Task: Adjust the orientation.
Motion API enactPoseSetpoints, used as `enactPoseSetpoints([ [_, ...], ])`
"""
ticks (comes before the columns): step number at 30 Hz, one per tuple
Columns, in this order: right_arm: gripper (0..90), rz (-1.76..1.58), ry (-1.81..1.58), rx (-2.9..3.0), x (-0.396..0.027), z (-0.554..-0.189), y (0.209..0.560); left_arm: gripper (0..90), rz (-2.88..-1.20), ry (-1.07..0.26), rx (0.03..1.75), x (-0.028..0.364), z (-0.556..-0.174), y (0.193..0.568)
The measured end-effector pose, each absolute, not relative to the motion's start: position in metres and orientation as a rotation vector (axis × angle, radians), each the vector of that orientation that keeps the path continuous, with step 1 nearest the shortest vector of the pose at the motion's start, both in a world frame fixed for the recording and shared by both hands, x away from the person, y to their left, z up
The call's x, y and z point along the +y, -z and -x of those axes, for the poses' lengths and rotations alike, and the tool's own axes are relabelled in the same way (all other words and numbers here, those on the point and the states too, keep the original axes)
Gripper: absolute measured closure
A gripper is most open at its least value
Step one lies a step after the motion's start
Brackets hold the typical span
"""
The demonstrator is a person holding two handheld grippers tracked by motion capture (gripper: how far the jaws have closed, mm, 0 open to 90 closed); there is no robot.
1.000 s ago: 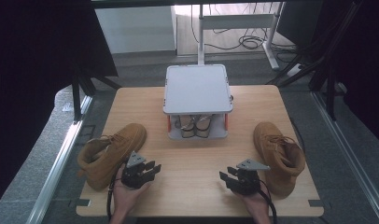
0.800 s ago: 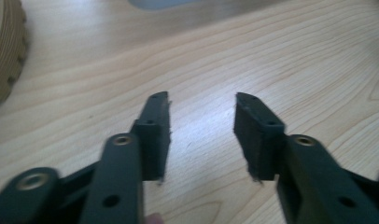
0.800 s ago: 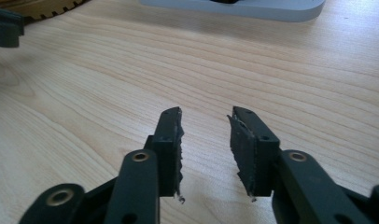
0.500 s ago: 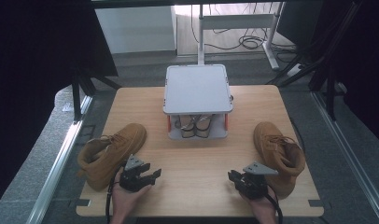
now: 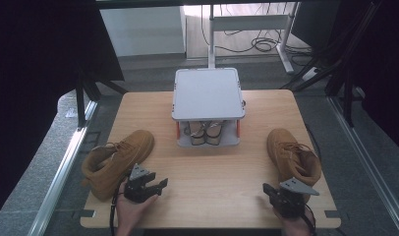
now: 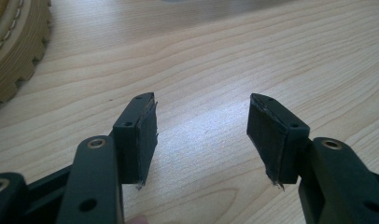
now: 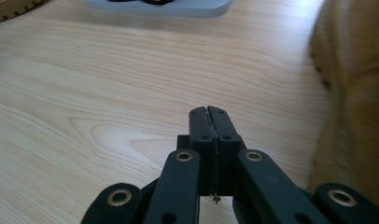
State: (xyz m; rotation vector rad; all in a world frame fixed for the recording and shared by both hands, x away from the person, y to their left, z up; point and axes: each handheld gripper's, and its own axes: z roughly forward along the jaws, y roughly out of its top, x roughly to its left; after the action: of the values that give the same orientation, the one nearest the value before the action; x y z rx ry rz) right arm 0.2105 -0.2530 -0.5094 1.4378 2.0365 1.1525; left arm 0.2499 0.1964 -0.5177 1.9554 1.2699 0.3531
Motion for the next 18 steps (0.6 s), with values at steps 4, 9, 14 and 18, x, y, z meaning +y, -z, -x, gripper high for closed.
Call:
enactPoseSetpoints([
  [4,89.1,-1.453,-1.168,2.009,-0.263,-0.207,0.506,43.7,-2.002,-0.392,1.274,0.192,-0.249,0.521],
  [9,89.1,-1.476,-1.155,1.980,-0.275,-0.202,0.506,43.5,-2.000,-0.376,1.266,0.190,-0.249,0.521],
  [14,89.1,-1.492,-1.162,1.959,-0.287,-0.200,0.506,43.5,-1.989,-0.352,1.267,0.192,-0.249,0.522],
  [18,89.1,-1.497,-1.161,1.951,-0.294,-0.200,0.506,44.7,-1.984,-0.323,1.266,0.193,-0.249,0.523],
])
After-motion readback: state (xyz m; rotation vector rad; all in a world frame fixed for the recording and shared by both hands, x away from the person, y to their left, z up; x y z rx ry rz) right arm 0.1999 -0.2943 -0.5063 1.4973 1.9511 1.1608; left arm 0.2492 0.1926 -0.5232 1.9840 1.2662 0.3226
